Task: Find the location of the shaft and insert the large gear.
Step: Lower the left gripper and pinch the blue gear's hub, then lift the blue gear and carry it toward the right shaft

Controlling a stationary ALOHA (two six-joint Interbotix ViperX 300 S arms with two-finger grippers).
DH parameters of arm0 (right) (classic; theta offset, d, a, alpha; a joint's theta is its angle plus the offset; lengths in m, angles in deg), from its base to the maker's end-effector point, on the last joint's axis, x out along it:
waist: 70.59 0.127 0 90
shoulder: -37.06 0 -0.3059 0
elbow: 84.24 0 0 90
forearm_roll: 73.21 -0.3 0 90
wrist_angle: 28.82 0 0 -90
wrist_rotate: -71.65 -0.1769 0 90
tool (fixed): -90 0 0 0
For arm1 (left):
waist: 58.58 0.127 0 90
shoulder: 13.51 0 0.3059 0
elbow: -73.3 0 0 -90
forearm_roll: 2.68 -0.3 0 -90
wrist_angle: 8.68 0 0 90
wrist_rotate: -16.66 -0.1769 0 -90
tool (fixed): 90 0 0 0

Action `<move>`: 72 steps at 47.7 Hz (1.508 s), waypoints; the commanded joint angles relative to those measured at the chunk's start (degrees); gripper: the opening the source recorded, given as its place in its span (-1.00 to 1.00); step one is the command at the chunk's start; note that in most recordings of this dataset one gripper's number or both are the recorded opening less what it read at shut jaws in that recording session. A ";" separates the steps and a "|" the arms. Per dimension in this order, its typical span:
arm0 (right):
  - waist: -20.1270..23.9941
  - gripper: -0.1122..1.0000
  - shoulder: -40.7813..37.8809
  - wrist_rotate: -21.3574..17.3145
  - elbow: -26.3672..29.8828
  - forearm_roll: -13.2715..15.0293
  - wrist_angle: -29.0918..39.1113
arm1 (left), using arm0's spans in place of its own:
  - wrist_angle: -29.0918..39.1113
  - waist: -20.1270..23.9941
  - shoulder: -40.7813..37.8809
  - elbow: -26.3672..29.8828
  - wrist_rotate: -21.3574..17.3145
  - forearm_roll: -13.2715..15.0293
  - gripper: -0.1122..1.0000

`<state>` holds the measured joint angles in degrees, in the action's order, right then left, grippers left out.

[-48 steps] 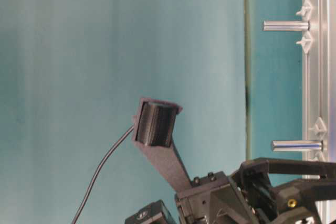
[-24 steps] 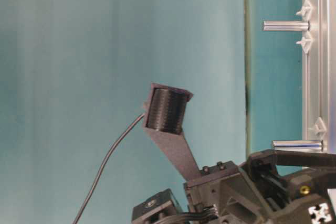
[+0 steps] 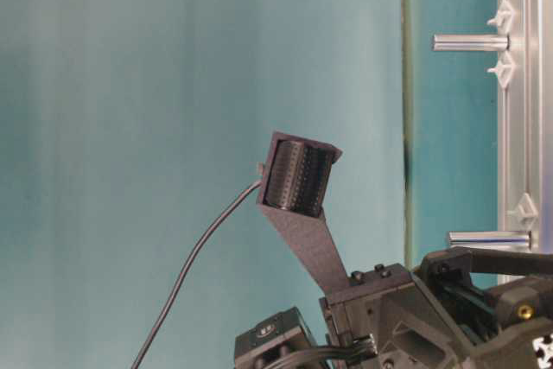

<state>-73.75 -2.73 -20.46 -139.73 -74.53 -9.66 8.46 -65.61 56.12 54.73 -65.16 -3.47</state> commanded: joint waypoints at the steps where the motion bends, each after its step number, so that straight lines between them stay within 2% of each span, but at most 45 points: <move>1: -0.09 -0.77 -0.35 -0.53 0.53 -0.09 -0.18 | -0.26 -0.18 0.62 1.14 0.09 -0.18 0.86; 37: -0.18 -0.77 0.00 -0.53 0.53 -0.09 -0.26 | -0.09 -0.26 -0.53 1.32 1.41 -0.18 0.86; 44: -0.18 -0.77 0.00 -0.53 0.53 -0.09 -0.26 | 2.11 -0.18 -0.88 1.41 1.41 -0.18 0.84; 51: -0.18 -0.77 0.00 -0.53 0.53 -0.09 -0.26 | 4.04 -0.26 -1.41 1.85 1.41 -0.18 0.75; 58: -0.26 -0.77 0.00 -0.53 0.53 -0.09 -0.26 | 4.31 -0.26 -1.41 1.85 1.32 -0.18 0.50; 72: -0.18 -0.77 0.09 -0.53 0.53 -0.09 -0.26 | 4.39 -0.18 -1.05 2.37 1.23 -0.18 0.50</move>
<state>-73.84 -2.38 -20.46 -139.73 -74.53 -9.66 12.77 -66.22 54.80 56.67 -64.02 -3.47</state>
